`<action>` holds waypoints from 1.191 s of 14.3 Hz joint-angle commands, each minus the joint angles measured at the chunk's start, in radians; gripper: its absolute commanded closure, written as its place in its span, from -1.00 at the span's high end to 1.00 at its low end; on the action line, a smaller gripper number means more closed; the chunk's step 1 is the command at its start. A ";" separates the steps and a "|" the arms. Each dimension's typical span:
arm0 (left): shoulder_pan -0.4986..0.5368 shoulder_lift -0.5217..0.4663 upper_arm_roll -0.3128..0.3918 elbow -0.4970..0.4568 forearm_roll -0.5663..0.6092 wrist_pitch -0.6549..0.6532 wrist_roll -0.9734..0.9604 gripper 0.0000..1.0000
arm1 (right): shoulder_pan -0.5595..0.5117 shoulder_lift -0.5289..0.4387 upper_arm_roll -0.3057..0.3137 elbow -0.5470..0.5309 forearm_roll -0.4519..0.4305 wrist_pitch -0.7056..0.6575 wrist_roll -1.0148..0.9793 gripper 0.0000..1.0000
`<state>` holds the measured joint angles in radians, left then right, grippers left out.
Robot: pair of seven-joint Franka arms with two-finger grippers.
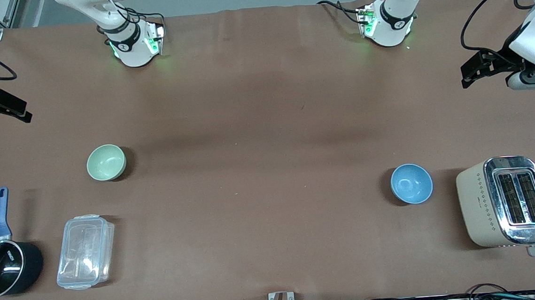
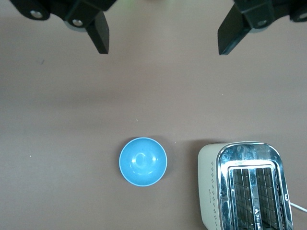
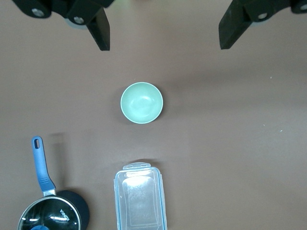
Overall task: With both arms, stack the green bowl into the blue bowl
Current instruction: 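Reach the left gripper toward the light blue bowl beside the toaster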
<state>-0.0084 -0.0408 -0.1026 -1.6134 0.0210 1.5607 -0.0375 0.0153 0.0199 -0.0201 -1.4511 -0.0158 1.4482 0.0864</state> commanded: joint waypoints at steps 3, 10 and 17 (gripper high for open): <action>-0.010 0.045 0.012 0.042 0.002 -0.002 0.010 1.00 | 0.006 -0.017 0.003 -0.011 -0.013 0.009 0.000 1.00; -0.002 0.263 0.015 0.029 0.014 0.215 -0.005 1.00 | 0.015 -0.012 0.003 0.006 -0.010 0.021 0.003 1.00; 0.050 0.484 0.017 -0.056 0.065 0.550 -0.018 1.00 | 0.017 -0.008 -0.001 0.020 -0.006 0.119 0.003 1.00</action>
<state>0.0282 0.3999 -0.0852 -1.6713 0.0710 2.0633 -0.0402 0.0449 0.0176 -0.0209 -1.4269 -0.0158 1.5498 0.0886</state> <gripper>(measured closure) 0.000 0.000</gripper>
